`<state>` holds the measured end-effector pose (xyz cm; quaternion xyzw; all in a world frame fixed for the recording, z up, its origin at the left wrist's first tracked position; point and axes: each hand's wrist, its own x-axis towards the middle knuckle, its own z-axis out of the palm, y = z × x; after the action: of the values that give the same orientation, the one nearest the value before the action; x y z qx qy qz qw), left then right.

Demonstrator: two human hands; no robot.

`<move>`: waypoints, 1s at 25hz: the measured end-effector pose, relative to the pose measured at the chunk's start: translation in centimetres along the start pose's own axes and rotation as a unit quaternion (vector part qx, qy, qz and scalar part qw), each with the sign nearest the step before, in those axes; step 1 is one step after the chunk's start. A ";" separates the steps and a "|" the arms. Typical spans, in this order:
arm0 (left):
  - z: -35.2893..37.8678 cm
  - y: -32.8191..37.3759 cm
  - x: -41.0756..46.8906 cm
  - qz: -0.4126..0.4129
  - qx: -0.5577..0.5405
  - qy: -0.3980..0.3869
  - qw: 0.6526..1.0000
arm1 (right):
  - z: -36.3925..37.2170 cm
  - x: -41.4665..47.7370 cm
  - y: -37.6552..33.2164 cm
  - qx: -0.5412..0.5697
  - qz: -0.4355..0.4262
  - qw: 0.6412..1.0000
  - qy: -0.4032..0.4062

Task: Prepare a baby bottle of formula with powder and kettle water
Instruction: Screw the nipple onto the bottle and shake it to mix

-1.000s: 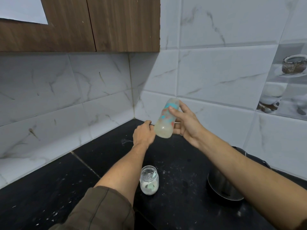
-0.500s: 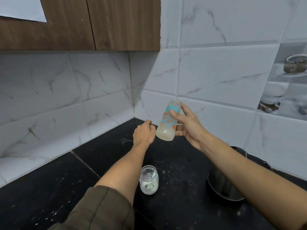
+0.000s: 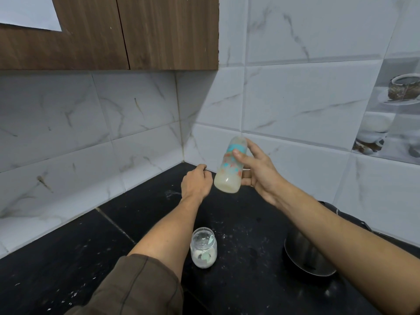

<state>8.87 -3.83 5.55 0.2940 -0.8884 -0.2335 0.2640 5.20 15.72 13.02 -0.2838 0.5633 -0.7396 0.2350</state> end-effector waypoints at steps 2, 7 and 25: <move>0.1 0.1 -0.1 0.000 0.000 0.001 1.000 | -0.1 0.7 0.0 0.082 -0.011 0.993 0.083; 0.1 0.0 -0.2 -0.004 0.002 -0.003 1.000 | -0.4 1.5 -0.4 0.148 0.011 0.980 0.135; 0.1 0.6 -0.2 0.004 0.005 0.001 1.000 | 0.0 0.8 0.0 0.077 -0.014 0.991 0.111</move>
<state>8.74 -3.23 5.76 0.2924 -0.8905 -0.2276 0.2641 4.59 15.18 13.16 -0.1889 0.5231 -0.8110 0.1816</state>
